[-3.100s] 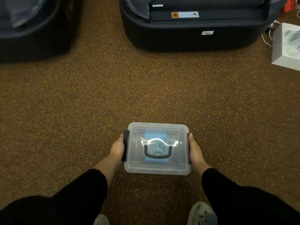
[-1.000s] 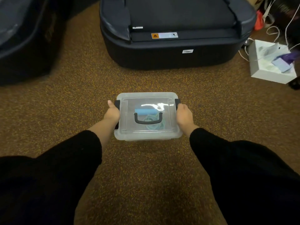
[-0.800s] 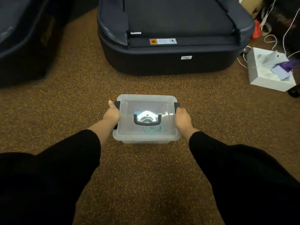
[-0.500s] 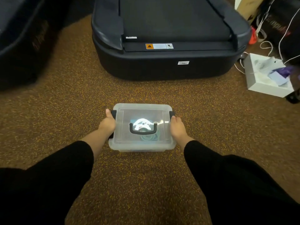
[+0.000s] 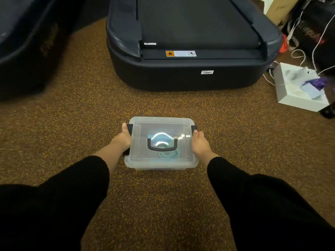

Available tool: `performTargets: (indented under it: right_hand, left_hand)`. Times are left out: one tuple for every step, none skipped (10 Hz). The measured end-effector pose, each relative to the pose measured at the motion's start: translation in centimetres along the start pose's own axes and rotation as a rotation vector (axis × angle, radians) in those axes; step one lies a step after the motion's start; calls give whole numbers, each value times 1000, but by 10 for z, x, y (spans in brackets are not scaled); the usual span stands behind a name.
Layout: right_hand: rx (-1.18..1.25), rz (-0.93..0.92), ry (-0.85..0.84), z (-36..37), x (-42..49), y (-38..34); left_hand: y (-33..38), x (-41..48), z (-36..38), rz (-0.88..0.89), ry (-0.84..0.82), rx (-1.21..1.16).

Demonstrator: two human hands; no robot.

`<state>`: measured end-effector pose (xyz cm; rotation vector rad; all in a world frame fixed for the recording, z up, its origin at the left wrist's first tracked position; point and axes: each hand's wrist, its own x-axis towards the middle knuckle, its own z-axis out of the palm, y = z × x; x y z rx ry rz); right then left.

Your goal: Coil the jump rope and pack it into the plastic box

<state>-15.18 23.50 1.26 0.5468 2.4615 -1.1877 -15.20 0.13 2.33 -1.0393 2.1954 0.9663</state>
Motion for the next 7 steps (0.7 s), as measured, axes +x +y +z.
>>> performTargets:
  right_hand:
    - [-75,45,-9,-3,0,-2]
    - [-159,64,75,-4,-8,-5]
    - [-216,67,127,-5,-21,-15]
    - [-256,34,133,-10,-32,-26]
    - [-235,5,143,-20,-47,-37]
    - [-207,-10,143,-25,-62,-41]
    - [-162,5,121,-29,-79,-43]
  left_hand:
    - [-4,-7,-4,18,-13,37]
    - [-10,-11,-10,23,-4,34]
    - [-10,-21,-22,35,53,45]
    - [-8,-34,-31,103,98,83]
    - [-9,-56,-37,177,97,105]
    - [-16,-69,-37,230,107,118]
    - [-27,-83,-36,204,96,91]
